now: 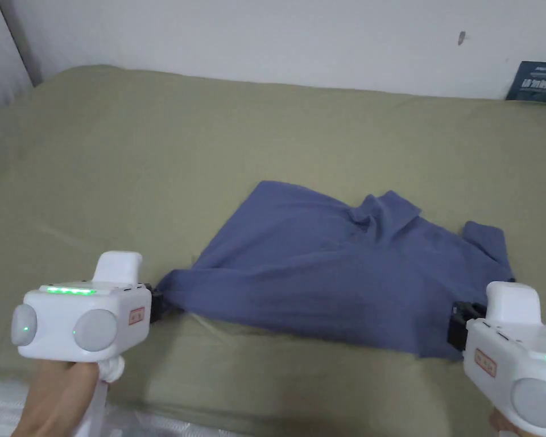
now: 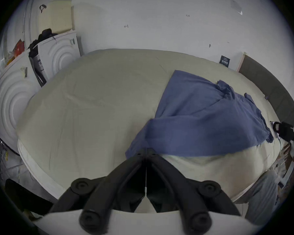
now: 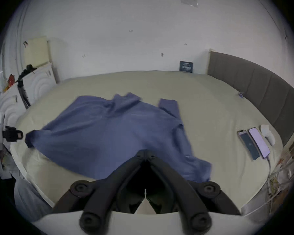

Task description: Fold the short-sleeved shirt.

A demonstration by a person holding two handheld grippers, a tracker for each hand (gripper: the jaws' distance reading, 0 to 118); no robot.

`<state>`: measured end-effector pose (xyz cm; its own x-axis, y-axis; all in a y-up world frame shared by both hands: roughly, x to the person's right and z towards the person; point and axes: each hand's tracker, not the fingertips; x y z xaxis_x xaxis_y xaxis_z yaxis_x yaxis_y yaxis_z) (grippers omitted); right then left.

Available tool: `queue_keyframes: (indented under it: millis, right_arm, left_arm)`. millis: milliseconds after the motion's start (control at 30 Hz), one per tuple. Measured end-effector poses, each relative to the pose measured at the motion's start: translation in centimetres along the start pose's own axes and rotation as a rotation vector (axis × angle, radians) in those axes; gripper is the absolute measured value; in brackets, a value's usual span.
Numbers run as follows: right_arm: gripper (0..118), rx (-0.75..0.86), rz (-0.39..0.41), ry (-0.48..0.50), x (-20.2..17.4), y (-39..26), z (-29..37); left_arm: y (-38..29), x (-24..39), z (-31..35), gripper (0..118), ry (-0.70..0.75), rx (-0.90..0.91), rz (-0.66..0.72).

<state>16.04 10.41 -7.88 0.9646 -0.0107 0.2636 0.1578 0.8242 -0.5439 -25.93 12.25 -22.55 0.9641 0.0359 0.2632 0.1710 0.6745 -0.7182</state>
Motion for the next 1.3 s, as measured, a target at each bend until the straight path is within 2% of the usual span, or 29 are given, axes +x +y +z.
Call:
queue_keyframes:
  millis: [100, 167, 333, 367, 400, 433, 467, 500, 533, 567, 667, 700, 767, 833, 1033, 1300]
  right_arm:
    - [0, -0.011, 0.028, 0.020, -3.0, -1.2, -0.8]
    - [0, -0.023, 0.014, 0.048, -4.1, -0.9, -1.3]
    - [0, -0.046, -0.007, 0.076, -5.4, -1.1, -2.2]
    - [0, -0.051, -0.012, 0.081, -5.5, -1.0, -2.3]
    - [0, -0.055, -0.014, 0.090, -5.5, -1.0, -2.3]
    - [0, -0.055, -0.014, 0.091, -5.6, -1.0, -2.4]
    - [0, -0.057, -0.007, 0.090, -5.8, -0.9, -2.5]
    - [0, -0.059, -0.001, 0.091, -5.8, -0.9, -2.6]
    - [0, -0.058, 0.002, 0.094, -5.7, -1.0, -2.5]
    - [0, -0.060, 0.005, 0.095, -5.7, -1.0, -2.6]
    - [0, -0.073, 0.011, 0.095, -5.6, -1.2, -2.7]
    - [0, -0.077, 0.015, 0.094, -5.4, -1.3, -2.8]
    - [0, -0.086, 0.023, 0.093, -4.8, -1.3, -3.3]
    - [0, -0.098, 0.027, 0.084, -4.0, -1.0, -3.9]
    - [0, -0.116, 0.019, 0.054, -0.8, 2.4, -7.5]
    - [0, -0.160, 0.053, 0.020, 4.2, 11.0, -17.1]
  left_arm:
    - [-0.8, -1.4, 0.2, 0, -0.022, -0.021, 0.043]
    - [-0.9, -2.4, 0.2, 0, -0.027, -0.031, 0.049]
    - [0.5, -4.2, -0.5, 1, -0.022, -0.042, 0.044]
    - [1.0, -4.0, -0.7, 8, -0.044, -0.042, 0.059]
    - [1.4, -4.2, -0.9, 36, -0.057, -0.045, 0.065]
    - [1.9, -4.1, -1.2, 79, -0.063, -0.060, 0.062]
    - [2.2, -3.8, -1.6, 79, -0.071, -0.068, 0.049]
    - [2.3, -3.3, -2.1, 95, -0.065, -0.068, 0.051]
    - [2.3, -2.9, -3.2, 118, -0.041, -0.093, 0.044]
    - [2.5, -3.1, -3.8, 115, -0.005, -0.045, 0.025]
    - [2.5, -2.7, -6.6, 100, -0.024, -0.137, 0.061]
    - [2.4, -2.8, -7.2, 84, -0.040, -0.152, 0.071]
    - [2.1, -2.5, -7.8, 6, -0.028, -0.157, 0.086]
    - [2.0, -2.7, -8.1, 4, -0.093, -0.178, 0.157]
    - [1.9, -1.8, -6.8, 4, -0.059, -0.149, 0.109]
    - [1.5, -1.4, -6.4, 4, -0.056, -0.125, 0.096]
